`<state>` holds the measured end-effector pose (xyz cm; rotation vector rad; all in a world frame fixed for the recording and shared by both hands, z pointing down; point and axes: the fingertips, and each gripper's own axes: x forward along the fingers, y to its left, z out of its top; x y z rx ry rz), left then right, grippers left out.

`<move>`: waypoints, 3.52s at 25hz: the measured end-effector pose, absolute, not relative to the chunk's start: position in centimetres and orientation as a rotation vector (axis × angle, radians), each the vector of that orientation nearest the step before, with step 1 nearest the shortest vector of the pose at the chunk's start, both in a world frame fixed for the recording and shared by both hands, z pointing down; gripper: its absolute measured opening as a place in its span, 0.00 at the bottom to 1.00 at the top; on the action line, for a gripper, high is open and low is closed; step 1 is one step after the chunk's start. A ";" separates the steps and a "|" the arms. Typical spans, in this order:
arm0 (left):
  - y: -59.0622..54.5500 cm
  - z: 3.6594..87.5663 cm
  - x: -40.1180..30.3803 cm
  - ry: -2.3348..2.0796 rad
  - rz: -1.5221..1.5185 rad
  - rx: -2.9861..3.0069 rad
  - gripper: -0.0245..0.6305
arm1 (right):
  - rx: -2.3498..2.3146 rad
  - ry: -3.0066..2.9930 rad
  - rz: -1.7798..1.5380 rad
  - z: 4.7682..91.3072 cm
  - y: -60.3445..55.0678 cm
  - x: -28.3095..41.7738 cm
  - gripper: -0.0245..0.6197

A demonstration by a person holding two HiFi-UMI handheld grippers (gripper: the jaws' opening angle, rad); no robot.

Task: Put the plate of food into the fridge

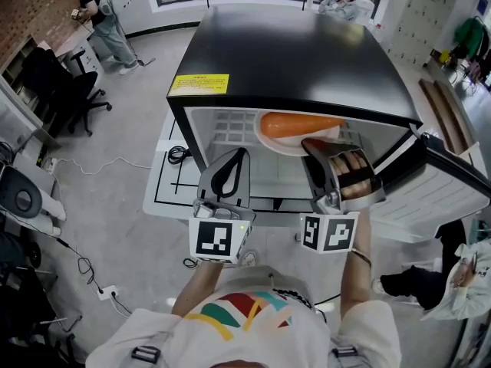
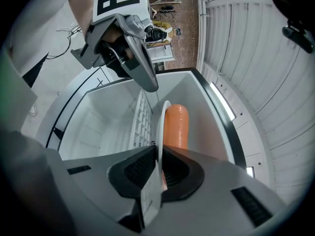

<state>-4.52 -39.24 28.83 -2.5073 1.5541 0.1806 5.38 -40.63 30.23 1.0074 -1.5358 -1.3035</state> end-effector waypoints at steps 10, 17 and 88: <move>-40.2 29.7 -4.6 1.572 0.176 -2.523 0.05 | 0.901 -1.578 -1.230 31.3 -43.7 4.6 0.09; -41.0 30.2 -4.6 1.583 0.189 -2.560 0.05 | 0.831 -1.617 -1.138 31.8 -45.7 5.0 0.09; -42.2 30.6 -3.8 1.518 0.164 -2.649 0.05 | 0.830 -2.573 -0.378 28.3 -43.1 3.4 0.24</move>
